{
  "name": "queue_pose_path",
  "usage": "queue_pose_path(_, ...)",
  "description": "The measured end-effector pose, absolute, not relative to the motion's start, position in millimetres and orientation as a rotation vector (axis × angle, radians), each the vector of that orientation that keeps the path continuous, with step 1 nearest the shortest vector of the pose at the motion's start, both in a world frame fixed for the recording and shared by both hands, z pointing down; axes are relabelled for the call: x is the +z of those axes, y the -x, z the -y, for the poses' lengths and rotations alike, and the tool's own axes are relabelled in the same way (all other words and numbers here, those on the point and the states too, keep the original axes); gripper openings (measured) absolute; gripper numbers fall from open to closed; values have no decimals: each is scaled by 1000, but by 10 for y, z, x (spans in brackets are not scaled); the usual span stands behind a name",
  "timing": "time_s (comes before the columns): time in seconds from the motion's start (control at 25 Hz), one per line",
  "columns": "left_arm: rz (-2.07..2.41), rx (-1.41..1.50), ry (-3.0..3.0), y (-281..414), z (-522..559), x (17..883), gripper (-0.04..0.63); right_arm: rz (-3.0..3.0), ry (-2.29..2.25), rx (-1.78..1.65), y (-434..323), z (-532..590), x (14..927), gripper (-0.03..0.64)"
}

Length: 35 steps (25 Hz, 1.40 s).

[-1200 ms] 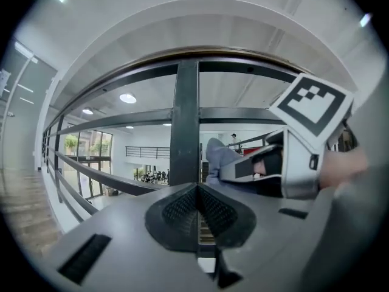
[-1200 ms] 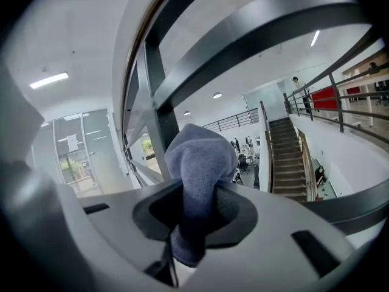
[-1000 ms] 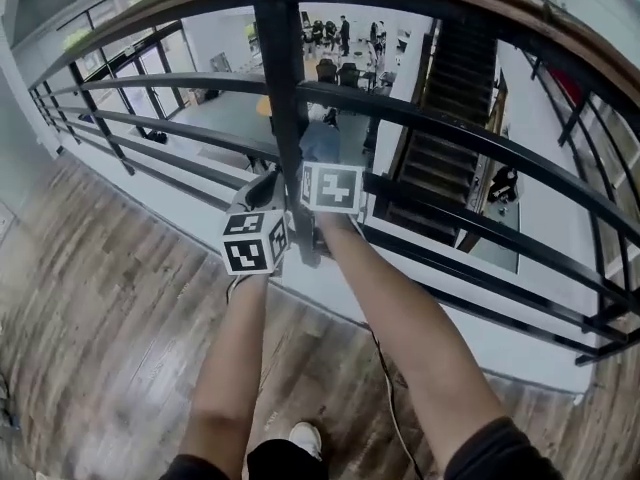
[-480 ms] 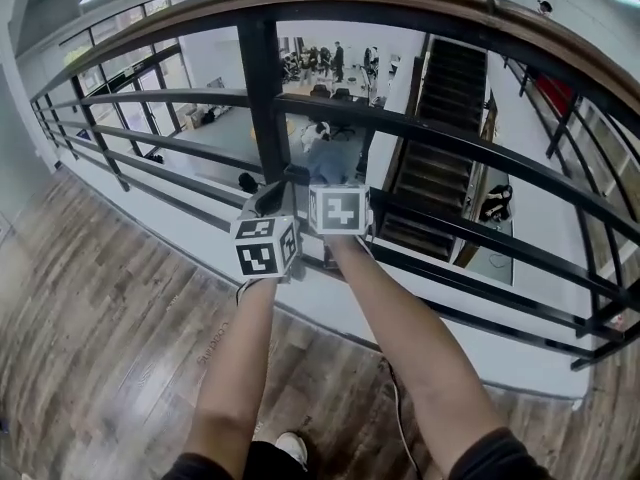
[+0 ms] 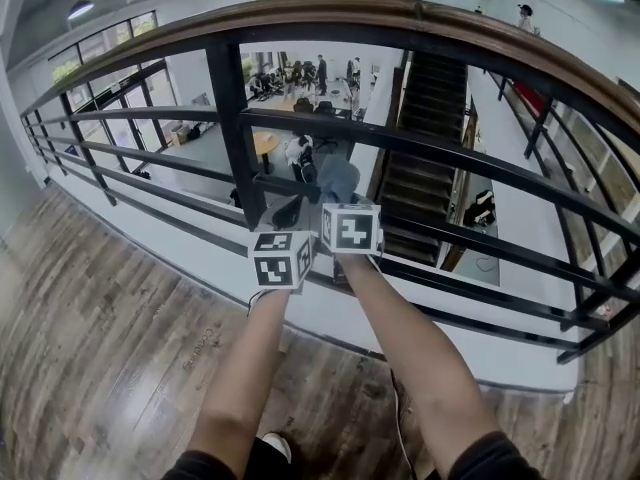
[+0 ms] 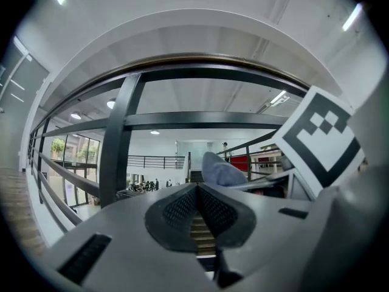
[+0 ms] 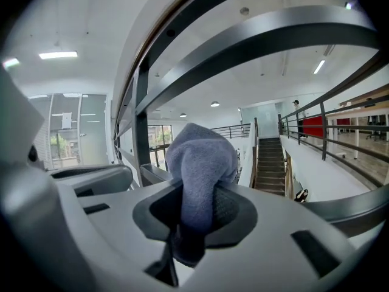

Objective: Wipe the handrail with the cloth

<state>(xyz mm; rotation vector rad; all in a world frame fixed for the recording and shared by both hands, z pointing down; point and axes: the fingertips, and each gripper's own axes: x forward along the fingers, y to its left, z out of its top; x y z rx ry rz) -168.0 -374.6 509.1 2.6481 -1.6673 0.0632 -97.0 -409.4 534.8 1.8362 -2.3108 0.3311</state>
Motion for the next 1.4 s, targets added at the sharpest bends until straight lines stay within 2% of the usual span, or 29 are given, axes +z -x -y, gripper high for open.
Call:
queue_pose_path(0.92, 1388, 76, -2802, -534, 3043, 4981, 2, 2081, -2069, 166, -1626, 2978, 5280, 86)
queue_pose_path(1.4, 1193, 83, -2880, -1819, 2356, 4957, 2, 1982, -2235, 272, -3197, 2203, 5305, 87)
